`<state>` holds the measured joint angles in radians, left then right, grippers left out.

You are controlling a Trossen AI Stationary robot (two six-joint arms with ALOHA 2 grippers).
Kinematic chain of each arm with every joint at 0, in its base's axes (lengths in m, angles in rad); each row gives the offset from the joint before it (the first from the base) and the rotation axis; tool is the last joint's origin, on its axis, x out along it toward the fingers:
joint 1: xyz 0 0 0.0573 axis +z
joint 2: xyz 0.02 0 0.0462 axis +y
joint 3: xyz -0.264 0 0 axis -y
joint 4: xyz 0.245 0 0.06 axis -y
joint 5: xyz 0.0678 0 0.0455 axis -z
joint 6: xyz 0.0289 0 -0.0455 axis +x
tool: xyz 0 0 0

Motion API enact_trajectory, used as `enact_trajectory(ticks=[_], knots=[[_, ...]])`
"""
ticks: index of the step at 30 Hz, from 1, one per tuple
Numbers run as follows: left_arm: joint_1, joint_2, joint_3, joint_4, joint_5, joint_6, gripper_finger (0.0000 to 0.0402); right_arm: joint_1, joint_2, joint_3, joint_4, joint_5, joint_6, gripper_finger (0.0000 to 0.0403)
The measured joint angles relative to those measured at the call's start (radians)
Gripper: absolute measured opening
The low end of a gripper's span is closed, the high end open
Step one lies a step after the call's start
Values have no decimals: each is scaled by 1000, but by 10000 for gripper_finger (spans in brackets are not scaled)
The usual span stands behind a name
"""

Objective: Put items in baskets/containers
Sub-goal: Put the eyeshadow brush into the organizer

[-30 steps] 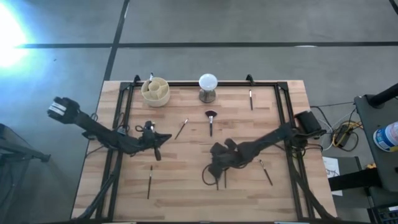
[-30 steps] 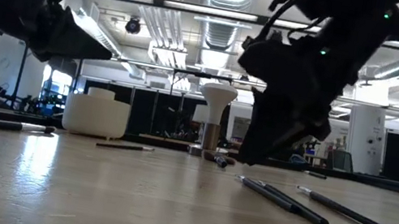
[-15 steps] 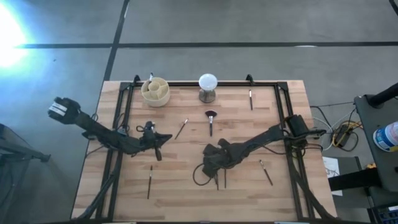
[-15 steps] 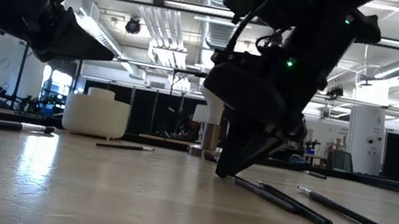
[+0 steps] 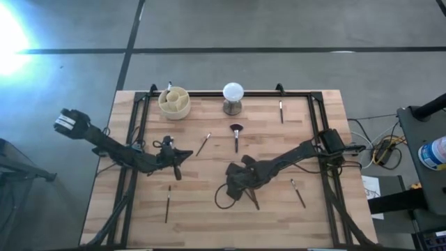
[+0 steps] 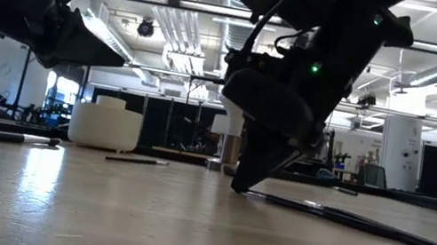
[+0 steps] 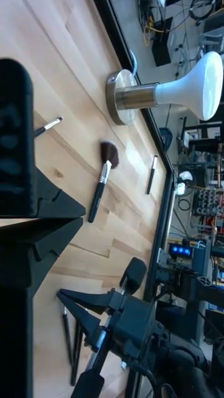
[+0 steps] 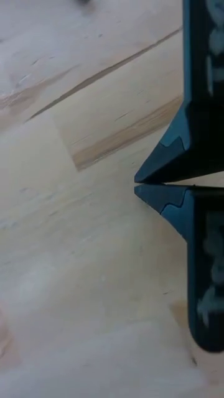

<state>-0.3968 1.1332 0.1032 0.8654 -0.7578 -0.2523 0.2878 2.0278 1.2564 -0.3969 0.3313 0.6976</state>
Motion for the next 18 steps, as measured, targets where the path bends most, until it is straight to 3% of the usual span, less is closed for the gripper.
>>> enact_trajectory(ticks=[7, 11, 15, 18], knots=[[0, 0, 1, 0, 29, -14, 0, 3, -61, -8, 46, 11, -78, 8], [0, 0, 11, -7, 43, -31, 2, 20, -124, -34, 92, 77, -135, 8], [-1, 26, 31, -13, 59, -31, 25, 45, -190, -94, 262, 149, -224, 8], [-3, 83, 72, -4, 67, -30, 53, 54, -214, -171, 497, 165, -313, 8]])
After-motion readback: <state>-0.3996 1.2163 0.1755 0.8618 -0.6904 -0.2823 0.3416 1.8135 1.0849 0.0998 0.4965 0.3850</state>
